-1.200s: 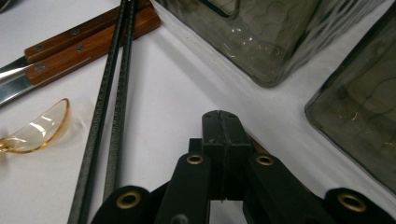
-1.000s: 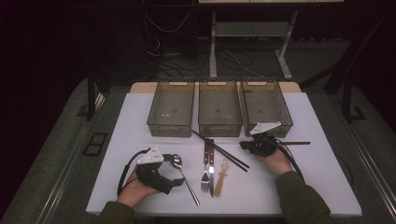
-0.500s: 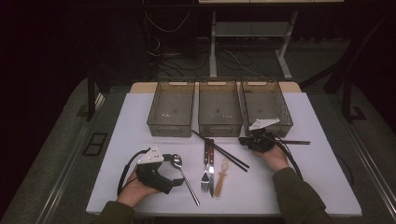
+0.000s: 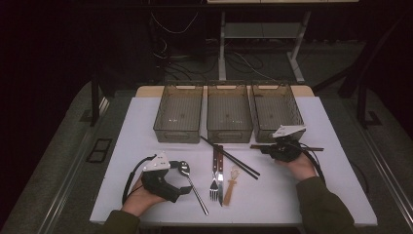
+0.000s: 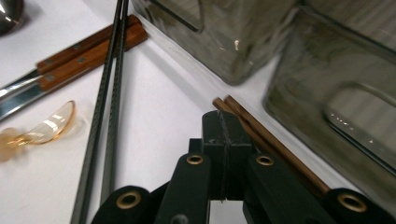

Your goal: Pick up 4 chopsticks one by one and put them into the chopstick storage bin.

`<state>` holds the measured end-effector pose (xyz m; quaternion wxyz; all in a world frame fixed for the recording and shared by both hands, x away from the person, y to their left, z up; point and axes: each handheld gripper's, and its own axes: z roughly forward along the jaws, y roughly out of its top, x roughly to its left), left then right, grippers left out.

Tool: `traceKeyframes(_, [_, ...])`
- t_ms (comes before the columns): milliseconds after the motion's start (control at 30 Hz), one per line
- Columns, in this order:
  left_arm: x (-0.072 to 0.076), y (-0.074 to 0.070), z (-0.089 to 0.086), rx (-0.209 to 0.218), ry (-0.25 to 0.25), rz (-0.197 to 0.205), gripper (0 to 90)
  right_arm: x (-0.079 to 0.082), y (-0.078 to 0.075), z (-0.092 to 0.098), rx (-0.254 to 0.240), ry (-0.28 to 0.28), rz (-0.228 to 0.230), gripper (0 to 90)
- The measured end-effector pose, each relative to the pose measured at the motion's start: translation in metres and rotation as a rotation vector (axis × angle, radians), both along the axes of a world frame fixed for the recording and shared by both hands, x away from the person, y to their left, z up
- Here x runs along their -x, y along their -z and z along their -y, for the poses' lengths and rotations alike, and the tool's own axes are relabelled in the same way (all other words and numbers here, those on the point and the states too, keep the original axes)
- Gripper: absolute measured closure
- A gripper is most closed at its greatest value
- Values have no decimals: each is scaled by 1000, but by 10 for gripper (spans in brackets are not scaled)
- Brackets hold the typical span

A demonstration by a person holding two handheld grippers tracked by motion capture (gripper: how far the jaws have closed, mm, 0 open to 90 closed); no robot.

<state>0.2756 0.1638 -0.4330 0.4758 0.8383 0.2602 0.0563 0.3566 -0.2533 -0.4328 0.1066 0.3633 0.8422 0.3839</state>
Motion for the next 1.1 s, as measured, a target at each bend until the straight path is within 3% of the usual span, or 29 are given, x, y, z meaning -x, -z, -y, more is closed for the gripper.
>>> traceKeyframes(233, [1,0,0,-1,-7,0,0,14,-8,34,11,39,-3,899])
traceKeyframes(400, [1,0,0,-3,-7,1,0,18,-8,65,43,107,-15,899])
traceKeyframes(633, [0,0,0,-4,-5,0,0,12,-8,112,62,243,-32,899])
traceKeyframes(1100, [-1,2,0,-4,-7,-9,0,-6,-5,169,104,448,-50,899])
